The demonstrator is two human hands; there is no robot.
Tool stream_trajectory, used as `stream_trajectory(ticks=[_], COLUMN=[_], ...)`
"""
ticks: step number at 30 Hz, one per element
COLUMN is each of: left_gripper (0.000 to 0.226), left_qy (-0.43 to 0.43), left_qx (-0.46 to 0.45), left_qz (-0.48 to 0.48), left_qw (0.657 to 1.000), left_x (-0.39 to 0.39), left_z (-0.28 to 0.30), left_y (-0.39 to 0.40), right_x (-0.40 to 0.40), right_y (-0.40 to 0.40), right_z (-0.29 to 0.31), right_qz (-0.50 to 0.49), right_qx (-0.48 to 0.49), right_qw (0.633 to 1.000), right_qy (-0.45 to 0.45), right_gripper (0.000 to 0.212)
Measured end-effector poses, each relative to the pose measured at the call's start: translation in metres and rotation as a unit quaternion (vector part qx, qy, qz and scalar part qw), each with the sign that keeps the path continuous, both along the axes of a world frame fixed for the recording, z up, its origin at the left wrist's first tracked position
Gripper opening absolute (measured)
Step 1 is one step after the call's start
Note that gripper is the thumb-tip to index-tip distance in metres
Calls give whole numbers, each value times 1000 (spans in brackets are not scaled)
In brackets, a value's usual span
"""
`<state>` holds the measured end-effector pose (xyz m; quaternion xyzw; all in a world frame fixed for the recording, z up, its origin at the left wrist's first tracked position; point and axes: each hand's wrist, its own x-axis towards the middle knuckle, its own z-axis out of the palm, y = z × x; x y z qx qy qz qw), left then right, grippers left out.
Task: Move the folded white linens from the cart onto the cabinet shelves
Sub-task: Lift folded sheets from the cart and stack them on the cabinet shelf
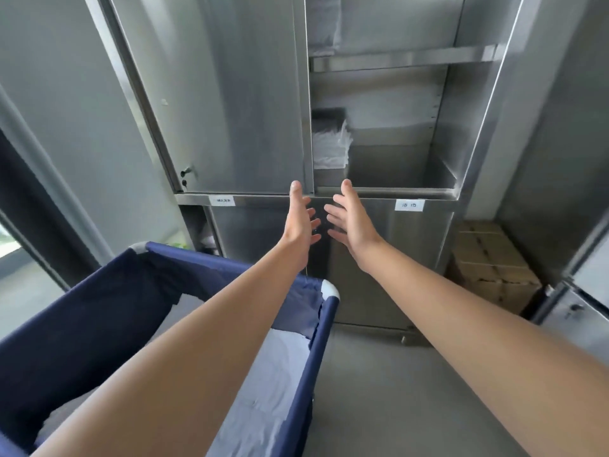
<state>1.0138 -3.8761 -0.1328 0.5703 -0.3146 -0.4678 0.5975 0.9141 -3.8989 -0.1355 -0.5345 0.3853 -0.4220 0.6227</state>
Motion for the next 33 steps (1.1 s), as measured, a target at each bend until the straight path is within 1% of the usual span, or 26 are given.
stream_trajectory(ticks=[5, 9, 15, 19, 24, 29, 33], left_gripper=[72, 71, 70, 70, 72, 72, 71], left_qy=[12, 11, 1, -26, -48, -21, 0], left_qx=[-6, -23, -34, -53, -56, -35, -19], left_qz=[-70, -99, -161, -215, -255, -267, -307], left_qw=[997, 995, 986, 975, 964, 963, 951], left_x=[-47, -89, -176, -239, -302, -367, -422], left_z=[8, 24, 37, 46, 42, 32, 23], left_y=[-20, -33, -44, -50, -62, -77, -79], right_x=[-57, -102, -176, -234, -305, -374, -432], right_y=[-1, -6, -8, -12, -14, -9, 0], right_z=[12, 25, 34, 36, 34, 26, 15], right_qz=[-70, -113, -174, -205, -246, -296, -352], right_qx=[-21, -41, -55, -59, -55, -34, -13], right_qw=[997, 992, 982, 974, 964, 951, 933], right_qy=[18, 39, 56, 82, 86, 80, 69], right_gripper=[67, 67, 63, 57, 62, 62, 62])
